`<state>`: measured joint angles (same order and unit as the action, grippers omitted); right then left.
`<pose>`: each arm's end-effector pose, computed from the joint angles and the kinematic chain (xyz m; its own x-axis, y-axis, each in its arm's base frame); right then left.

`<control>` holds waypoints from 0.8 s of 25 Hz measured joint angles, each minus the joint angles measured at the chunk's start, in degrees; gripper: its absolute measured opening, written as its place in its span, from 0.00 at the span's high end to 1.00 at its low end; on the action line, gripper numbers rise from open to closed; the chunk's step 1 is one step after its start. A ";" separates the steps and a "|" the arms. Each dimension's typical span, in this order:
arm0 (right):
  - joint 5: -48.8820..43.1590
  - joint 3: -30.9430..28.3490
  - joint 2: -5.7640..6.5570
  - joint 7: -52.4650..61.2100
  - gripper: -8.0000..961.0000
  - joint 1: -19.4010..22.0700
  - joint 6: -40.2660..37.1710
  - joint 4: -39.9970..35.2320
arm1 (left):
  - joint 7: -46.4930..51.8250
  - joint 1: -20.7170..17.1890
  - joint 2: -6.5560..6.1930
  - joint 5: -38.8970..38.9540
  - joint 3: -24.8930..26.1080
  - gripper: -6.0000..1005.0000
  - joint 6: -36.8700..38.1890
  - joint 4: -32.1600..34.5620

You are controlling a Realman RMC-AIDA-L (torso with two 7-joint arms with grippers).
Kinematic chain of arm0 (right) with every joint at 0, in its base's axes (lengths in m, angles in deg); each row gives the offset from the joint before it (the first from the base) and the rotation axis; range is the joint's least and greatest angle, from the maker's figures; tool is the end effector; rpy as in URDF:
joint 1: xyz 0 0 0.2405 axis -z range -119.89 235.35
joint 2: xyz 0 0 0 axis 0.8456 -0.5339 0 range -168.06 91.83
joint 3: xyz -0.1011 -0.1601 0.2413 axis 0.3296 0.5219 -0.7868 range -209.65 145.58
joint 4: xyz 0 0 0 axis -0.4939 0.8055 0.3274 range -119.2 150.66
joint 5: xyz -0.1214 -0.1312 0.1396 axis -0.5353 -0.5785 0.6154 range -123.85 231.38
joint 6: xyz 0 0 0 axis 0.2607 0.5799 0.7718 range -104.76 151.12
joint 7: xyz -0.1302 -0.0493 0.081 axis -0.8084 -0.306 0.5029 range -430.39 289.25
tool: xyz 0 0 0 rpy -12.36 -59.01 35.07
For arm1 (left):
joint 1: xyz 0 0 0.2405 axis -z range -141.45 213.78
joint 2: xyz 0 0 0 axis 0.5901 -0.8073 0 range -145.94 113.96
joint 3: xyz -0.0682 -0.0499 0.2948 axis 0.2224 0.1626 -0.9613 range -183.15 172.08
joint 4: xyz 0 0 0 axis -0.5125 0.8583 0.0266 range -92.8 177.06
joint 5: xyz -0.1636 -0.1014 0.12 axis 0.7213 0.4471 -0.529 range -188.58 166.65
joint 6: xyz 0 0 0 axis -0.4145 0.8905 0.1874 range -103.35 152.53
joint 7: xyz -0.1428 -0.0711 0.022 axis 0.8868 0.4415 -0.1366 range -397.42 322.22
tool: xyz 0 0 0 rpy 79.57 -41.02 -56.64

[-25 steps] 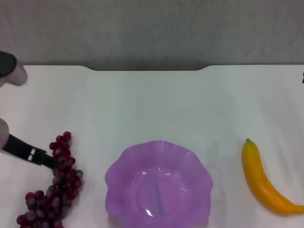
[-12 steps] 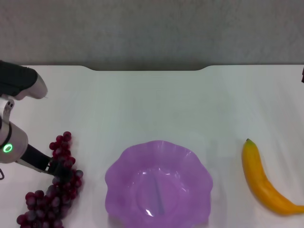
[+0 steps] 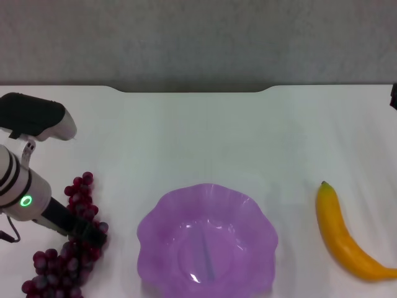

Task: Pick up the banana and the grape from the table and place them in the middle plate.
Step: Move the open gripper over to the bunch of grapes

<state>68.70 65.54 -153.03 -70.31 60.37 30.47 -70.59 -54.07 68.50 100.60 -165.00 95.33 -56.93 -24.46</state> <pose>0.3122 0.3665 0.0419 0.7498 -0.2555 -0.6103 -0.6456 -0.0803 -0.7595 -0.2948 0.4032 -0.0322 0.4211 0.9042 -0.0714 0.7171 -0.3801 -0.5842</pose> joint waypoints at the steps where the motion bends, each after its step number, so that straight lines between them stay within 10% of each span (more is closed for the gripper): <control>1: 0.00 0.02 0.02 0.00 0.21 -0.05 0.00 0.10 | -0.01 0.01 -0.01 0.27 -0.04 0.21 0.13 0.03; 10: 0.00 0.13 0.04 0.00 0.21 -0.27 0.00 0.37 | -0.07 0.16 -0.01 1.09 -0.06 0.22 0.54 0.07; 20: 0.00 0.31 0.04 0.00 0.21 -0.27 0.00 0.18 | -0.14 0.17 -0.05 0.77 -0.06 0.60 1.62 0.07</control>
<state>68.70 65.85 -152.98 -70.31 60.10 30.48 -70.41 -54.21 68.67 100.55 -164.23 95.28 -55.31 -24.39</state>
